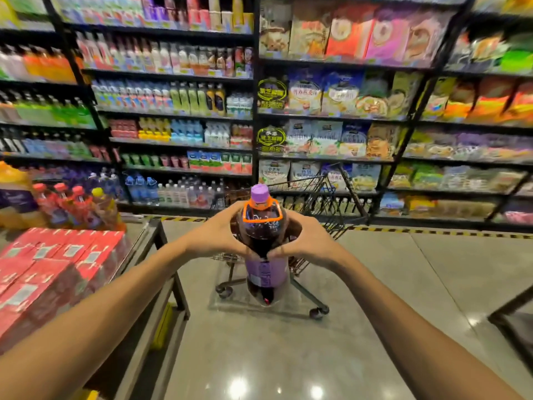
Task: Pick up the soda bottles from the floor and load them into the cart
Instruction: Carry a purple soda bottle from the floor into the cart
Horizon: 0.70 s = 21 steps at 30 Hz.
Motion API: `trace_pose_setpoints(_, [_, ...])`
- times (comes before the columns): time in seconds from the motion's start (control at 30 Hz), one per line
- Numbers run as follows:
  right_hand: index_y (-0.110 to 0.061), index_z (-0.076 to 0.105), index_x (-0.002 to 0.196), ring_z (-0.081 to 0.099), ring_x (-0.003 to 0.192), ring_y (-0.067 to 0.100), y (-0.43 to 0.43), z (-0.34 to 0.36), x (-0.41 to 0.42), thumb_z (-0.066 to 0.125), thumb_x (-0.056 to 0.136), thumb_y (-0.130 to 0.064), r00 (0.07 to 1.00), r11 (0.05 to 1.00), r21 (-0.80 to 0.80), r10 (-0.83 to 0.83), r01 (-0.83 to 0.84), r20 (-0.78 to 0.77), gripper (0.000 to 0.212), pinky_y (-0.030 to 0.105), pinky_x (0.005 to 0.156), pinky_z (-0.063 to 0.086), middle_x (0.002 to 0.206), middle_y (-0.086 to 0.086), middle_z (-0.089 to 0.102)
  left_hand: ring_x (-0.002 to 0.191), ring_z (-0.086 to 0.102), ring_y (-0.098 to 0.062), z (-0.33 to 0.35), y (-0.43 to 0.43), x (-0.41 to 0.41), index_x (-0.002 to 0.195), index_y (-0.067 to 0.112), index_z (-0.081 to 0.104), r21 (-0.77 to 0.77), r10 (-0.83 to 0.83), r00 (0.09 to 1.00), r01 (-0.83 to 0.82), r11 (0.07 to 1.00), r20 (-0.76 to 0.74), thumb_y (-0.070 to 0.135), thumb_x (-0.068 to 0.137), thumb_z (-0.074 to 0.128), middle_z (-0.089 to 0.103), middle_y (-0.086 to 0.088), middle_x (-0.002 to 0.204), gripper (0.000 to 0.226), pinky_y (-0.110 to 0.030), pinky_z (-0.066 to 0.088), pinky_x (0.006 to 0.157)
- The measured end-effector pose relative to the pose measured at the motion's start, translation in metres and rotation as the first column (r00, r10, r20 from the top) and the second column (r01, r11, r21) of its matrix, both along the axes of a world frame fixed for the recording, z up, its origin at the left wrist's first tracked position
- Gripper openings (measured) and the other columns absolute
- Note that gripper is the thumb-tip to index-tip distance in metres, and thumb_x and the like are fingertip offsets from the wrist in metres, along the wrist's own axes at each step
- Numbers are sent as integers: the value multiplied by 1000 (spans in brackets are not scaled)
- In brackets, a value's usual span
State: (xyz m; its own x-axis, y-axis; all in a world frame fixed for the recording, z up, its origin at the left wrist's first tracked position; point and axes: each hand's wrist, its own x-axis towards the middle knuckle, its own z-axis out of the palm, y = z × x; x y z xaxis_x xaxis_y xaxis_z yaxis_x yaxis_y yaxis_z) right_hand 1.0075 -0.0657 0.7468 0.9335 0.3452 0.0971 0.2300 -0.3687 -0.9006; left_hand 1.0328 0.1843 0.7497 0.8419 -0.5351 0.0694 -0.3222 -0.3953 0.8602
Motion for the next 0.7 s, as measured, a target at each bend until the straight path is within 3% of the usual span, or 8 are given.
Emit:
trace_pose_setpoints(0.07, [-26,62,140,67,123,17,-4,-2,23,100,61,-23,1000,1000,10,-22,22,3,87,49,110,51,127,-5,74,130,57,-11,-2,-5,29,147,21,42,-8,-18,1000,18,1000,-9,10,61,99,60,6,139,103,-41,46,111])
trace_pose_setpoints(0.2, [-22,63,139,68,121,16,-16,-13,73,98,65,-13,998,998,31,-54,55,-15,83,46,109,52,126,-4,75,126,59,-6,-5,-19,89,147,25,42,25,-55,998,56,998,-29,15,60,100,62,11,135,104,-34,46,109])
trace_pose_setpoints(0.33, [-20,64,138,69,120,14,-29,-24,135,95,68,-4,997,998,41,-55,57,-54,78,39,105,53,124,-4,75,126,60,-8,-16,-31,153,146,29,44,41,-48,998,50,998,-32,20,60,100,64,12,134,103,-41,46,111])
trace_pose_setpoints(0.6, [-28,59,145,64,124,3,-42,-19,267,98,65,-17,1000,999,-45,-7,6,-30,89,36,110,50,129,-16,71,129,59,-13,-23,-44,274,145,28,45,18,0,1000,0,1000,-31,33,55,102,63,8,138,106,-50,43,113])
trace_pose_setpoints(0.7, [-32,61,138,65,114,-8,-38,-19,309,95,69,-7,999,999,-43,4,-6,-36,81,14,95,52,120,-23,73,130,58,-13,-26,-36,313,146,26,44,14,16,999,-15,1000,-39,31,57,102,61,8,139,106,-50,42,114])
